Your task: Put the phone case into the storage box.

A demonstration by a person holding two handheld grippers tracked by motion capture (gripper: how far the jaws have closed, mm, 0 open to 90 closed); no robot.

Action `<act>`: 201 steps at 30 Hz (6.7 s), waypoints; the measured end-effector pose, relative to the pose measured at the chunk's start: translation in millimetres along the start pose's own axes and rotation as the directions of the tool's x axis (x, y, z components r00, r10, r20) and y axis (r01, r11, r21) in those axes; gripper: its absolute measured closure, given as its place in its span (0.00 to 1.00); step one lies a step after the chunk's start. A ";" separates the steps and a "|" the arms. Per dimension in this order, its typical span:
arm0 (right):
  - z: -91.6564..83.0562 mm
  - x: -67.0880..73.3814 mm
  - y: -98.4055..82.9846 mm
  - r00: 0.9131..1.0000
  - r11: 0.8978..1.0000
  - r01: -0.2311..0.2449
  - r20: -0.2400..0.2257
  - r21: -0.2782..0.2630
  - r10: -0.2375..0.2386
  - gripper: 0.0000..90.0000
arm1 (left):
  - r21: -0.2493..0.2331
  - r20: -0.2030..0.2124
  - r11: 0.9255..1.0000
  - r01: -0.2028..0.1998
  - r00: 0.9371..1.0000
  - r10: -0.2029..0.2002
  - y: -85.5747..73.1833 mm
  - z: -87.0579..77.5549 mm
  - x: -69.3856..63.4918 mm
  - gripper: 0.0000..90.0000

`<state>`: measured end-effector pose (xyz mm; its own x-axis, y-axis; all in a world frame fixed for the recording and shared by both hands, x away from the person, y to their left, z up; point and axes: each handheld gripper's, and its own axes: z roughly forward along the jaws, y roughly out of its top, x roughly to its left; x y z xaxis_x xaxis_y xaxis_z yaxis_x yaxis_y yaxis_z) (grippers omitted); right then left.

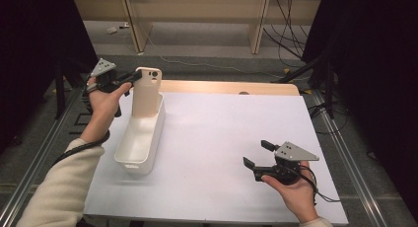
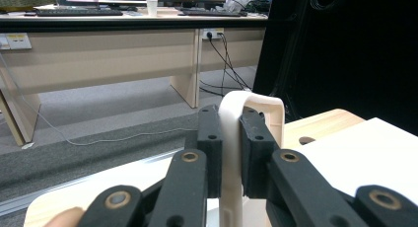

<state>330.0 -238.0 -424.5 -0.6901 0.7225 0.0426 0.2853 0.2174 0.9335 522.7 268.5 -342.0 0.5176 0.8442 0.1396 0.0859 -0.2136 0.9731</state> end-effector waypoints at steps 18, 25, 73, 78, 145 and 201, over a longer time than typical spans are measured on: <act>1.4 -0.6 -0.7 1.000 1.000 0.011 0.004 -0.011 -0.011 0.17 | 0.028 -0.003 0.999 -0.032 0.999 0.032 -6.1 4.5 6.5 0.90; 1.3 -1.6 -0.7 1.000 1.000 0.027 0.010 -0.013 -0.027 0.17 | 0.029 -0.004 0.999 -0.030 1.000 0.031 -10.6 7.4 8.2 0.90; 2.6 0.1 -1.8 1.000 1.000 -0.008 -0.016 -0.010 0.007 0.17 | 0.089 -0.043 0.996 0.026 0.999 -0.022 -25.8 24.2 1.8 0.90; 2.0 0.1 -1.7 1.000 1.000 -0.007 -0.011 0.001 0.007 0.18 | 0.087 0.025 0.978 -0.189 0.982 0.187 -22.3 28.5 16.2 0.90; 2.0 -1.0 -2.4 1.000 1.000 0.003 -0.002 0.003 -0.003 0.18 | 0.168 0.039 0.962 -0.216 0.976 0.212 -43.7 42.0 29.9 0.88; 2.7 -0.7 -2.9 1.000 1.000 -0.014 -0.016 0.007 0.014 0.18 | 0.383 -0.010 0.889 -0.252 0.961 0.277 -43.3 38.0 43.3 0.99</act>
<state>331.5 -237.3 -428.2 -0.6967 0.7147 0.0616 0.2995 0.2119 0.9303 573.8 295.6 -385.0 0.5123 0.7571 0.4054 0.2717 -0.5907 0.7598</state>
